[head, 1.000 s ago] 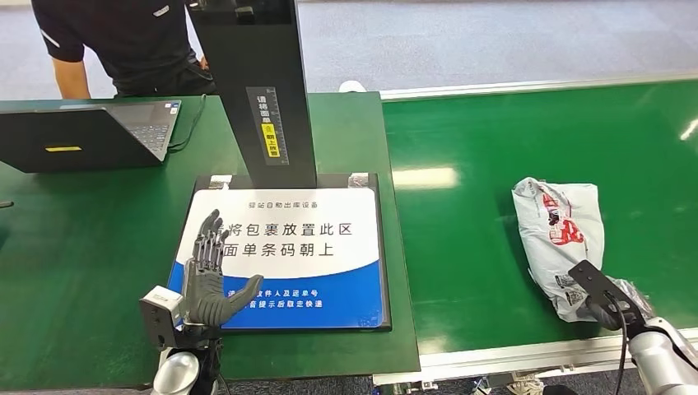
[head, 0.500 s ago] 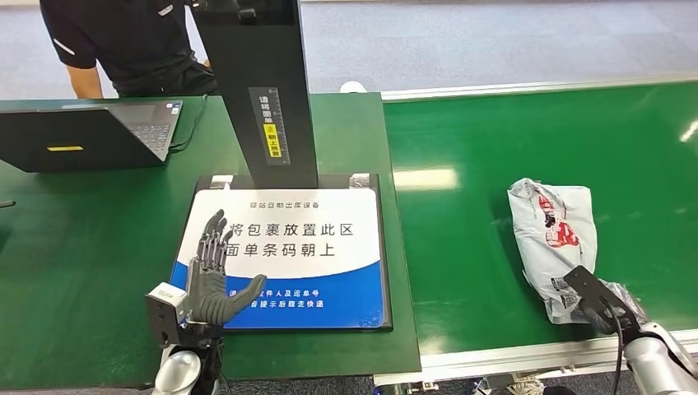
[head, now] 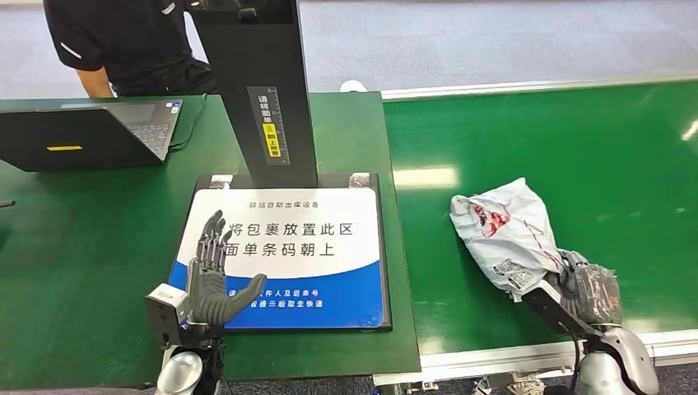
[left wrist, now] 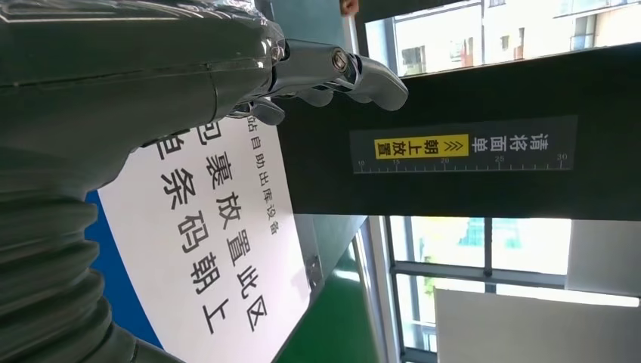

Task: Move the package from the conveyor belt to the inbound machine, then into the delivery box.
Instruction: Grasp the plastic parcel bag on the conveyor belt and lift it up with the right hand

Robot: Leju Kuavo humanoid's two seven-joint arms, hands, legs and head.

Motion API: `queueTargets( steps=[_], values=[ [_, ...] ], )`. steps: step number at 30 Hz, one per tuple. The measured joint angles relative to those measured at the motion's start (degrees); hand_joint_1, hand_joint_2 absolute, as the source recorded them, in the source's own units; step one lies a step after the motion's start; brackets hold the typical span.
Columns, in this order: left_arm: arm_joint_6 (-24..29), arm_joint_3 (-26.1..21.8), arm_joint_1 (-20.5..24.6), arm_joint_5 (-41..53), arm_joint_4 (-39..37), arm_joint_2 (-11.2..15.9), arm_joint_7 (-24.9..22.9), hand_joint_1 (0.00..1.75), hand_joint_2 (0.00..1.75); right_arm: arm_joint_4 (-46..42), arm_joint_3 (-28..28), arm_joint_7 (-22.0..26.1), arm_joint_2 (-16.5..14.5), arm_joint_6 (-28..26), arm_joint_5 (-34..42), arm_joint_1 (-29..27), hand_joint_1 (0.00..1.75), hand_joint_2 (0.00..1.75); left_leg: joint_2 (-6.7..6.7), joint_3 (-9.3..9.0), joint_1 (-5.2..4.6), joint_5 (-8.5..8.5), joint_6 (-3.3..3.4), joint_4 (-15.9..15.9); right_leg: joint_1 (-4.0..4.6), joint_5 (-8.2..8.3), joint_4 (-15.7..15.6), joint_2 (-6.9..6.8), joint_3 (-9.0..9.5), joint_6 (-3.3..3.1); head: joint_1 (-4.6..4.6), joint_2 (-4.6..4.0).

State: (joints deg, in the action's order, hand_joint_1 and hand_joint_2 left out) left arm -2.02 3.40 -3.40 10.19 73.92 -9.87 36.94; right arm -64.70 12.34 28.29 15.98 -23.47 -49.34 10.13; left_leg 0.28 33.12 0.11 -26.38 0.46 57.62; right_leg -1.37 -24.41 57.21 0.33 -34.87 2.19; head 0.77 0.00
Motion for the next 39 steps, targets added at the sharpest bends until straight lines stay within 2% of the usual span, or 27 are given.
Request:
queueTargets(
  steps=[11, 18, 21, 24, 32, 39],
  values=[
    [0.3, -0.4, 0.7, -0.4, -0.3, -0.2, 0.9, 0.0, 1.75, -11.7, -4.6, 2.9, -2.8, -8.6, 0.8, -3.8, 1.75, 1.75, 0.0, 0.01, -0.01, -0.01, 0.0, 0.0, -0.01, 0.0, 0.0, 0.0, -0.01, 0.0, -0.01, 0.0],
    [0.9, -0.4, 1.3, -0.6, -1.2, -0.2, 1.3, 0.0, 1.75, -17.3, -5.6, 7.0, -5.1, -15.5, 10.7, -3.9, 1.75, 1.75, 0.0, 0.01, -0.01, 0.0, 0.0, 0.0, -0.01, 0.0, 0.0, 0.0, -0.01, 0.0, -0.01, 0.0],
    [1.0, -0.4, 1.8, -0.6, -1.6, -0.2, 1.3, 0.0, 1.75, -20.5, -5.6, 9.8, -6.3, -16.0, 14.2, -3.6, 1.75, 1.75, 0.01, 0.01, -0.01, 0.0, 0.0, 0.0, -0.01, 0.0, 0.0, 0.01, -0.01, 0.0, -0.01, 0.0],
    [1.1, -0.4, 2.5, -0.7, -2.0, -0.2, 1.3, 0.0, 1.75, -23.7, -5.6, 11.3, -8.0, -16.1, 13.8, -3.0, 1.75, 1.75, 0.01, 0.01, -0.01, 0.0, 0.0, 0.0, -0.01, 0.01, 0.0, 0.01, -0.01, 0.0, -0.01, 0.0],
    [1.3, -0.1, 4.1, -1.3, -3.5, -0.2, 1.4, 0.0, 1.75, -32.4, -6.6, 11.6, -12.4, -16.2, 9.3, 0.1, 1.75, 1.75, 0.02, 0.01, 0.0, 0.01, -0.01, 0.0, 0.0, 0.01, 0.0, 0.01, -0.01, 0.0, -0.01, 0.0],
    [1.3, 0.1, 4.5, -1.5, -4.7, -0.2, 1.7, 0.0, 1.75, -35.3, -7.8, 11.6, -14.7, -16.2, 10.3, 3.5, 1.75, 1.75, 0.02, 0.01, -0.01, 0.01, 0.0, 0.0, -0.01, 0.01, 0.0, 0.01, -0.01, 0.0, -0.01, 0.0]
  ],
)
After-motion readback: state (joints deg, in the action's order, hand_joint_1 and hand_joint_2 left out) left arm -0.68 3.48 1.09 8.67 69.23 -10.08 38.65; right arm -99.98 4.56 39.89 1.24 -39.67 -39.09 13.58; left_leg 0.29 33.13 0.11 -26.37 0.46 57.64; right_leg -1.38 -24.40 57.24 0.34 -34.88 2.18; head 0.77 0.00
